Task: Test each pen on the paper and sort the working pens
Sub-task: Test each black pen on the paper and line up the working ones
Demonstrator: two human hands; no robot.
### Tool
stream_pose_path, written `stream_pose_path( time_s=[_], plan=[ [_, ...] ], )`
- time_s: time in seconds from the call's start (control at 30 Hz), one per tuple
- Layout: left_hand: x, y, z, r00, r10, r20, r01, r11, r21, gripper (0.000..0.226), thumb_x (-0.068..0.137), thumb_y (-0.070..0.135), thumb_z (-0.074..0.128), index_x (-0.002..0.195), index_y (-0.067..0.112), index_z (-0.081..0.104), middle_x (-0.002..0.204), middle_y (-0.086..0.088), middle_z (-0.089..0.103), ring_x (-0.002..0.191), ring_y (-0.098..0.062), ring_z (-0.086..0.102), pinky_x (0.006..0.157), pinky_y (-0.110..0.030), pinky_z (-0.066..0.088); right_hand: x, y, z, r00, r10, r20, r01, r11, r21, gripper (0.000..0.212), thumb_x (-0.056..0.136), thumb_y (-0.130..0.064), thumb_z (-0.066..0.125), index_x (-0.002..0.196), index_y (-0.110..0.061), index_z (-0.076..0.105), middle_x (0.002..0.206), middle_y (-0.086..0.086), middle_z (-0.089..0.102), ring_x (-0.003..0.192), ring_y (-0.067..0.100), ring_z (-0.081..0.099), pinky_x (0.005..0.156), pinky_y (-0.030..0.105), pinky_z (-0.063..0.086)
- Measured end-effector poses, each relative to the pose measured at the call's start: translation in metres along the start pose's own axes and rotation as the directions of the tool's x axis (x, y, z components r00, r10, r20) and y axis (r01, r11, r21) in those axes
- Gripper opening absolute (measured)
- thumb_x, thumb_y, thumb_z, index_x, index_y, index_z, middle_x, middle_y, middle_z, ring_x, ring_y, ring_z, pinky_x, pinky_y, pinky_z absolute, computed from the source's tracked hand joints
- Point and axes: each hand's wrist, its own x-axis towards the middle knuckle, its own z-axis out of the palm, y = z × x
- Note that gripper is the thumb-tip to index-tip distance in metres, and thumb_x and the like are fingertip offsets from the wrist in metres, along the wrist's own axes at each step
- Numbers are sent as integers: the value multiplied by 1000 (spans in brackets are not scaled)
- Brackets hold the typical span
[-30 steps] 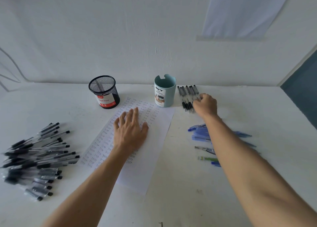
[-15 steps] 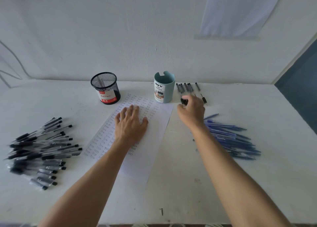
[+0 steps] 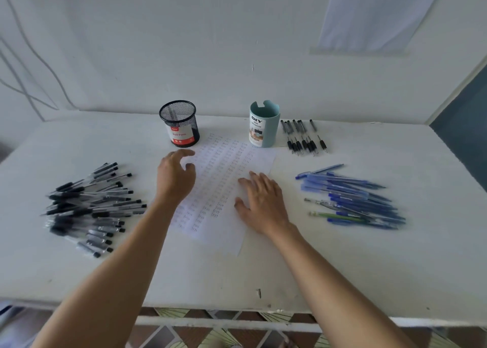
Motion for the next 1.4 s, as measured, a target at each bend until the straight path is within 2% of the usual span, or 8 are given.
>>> stream_pose_path(
  time_s=[0.2,0.33,0.57,0.83,0.93,1.1,1.27,1.4],
  plan=[
    [-7,-49,-38,986,-146,-87,169,795,582,50,87,14,55,137,15,51,153,-8,36,139,-30,24,105,-48,22,-1,-3,2,1000,-11,-18,10,999,-50,57,100,-42,40,152,-22,30,165,9,15,153,26,10,123,44,4],
    [-3,-67,-53,948,-306,-88,286,699,656,59,85,10,50,143,6,41,151,-12,35,139,-36,25,107,-52,22,0,-3,5,999,-2,-33,0,998,-62,57,98,-42,41,151,-22,33,164,10,19,152,27,13,123,45,6],
    [-2,-75,-56,976,-133,-170,209,779,591,31,90,4,59,116,16,72,129,-10,61,123,-36,42,104,-48,29,-1,-2,3,1000,20,-11,-20,1000,-13,63,93,-49,33,151,-25,34,165,4,18,152,22,11,122,41,2],
    [-10,-35,-52,837,424,-344,-362,903,233,18,97,10,62,112,1,58,104,-15,71,101,-34,64,87,-42,39,-3,0,2,1000,15,11,-15,1000,-12,68,91,-49,35,154,-26,29,167,2,11,153,19,-4,122,41,1],
    [-20,-6,-49,851,403,-337,-449,891,-68,18,103,16,53,117,4,51,97,-7,65,90,-20,61,84,-36,46,-5,-1,2,1000,0,22,1,1000,-30,72,88,-50,26,156,-25,26,167,1,9,153,18,-4,123,42,-1],
    [-39,26,-45,988,152,13,-92,664,-742,29,108,41,31,102,24,54,62,7,34,47,-9,28,43,-21,27,-7,-6,4,1000,-18,2,18,998,-59,70,90,-46,16,156,-25,24,167,2,7,154,19,-1,124,42,-3],
    [-49,30,-35,968,100,229,144,527,-837,48,88,39,39,50,14,54,47,5,17,44,-11,10,47,-22,9,-7,-5,4,1000,3,-21,-5,997,-81,63,96,-42,21,157,-24,23,167,6,9,154,23,2,124,44,-1],
    [-55,32,-31,943,90,320,281,299,-912,48,90,37,35,59,12,61,53,2,32,46,-10,15,46,-25,8,-8,-7,4,1000,-1,-19,-1,995,-99,66,93,-42,18,156,-26,23,167,8,10,154,25,2,124,45,-1]
  ],
)
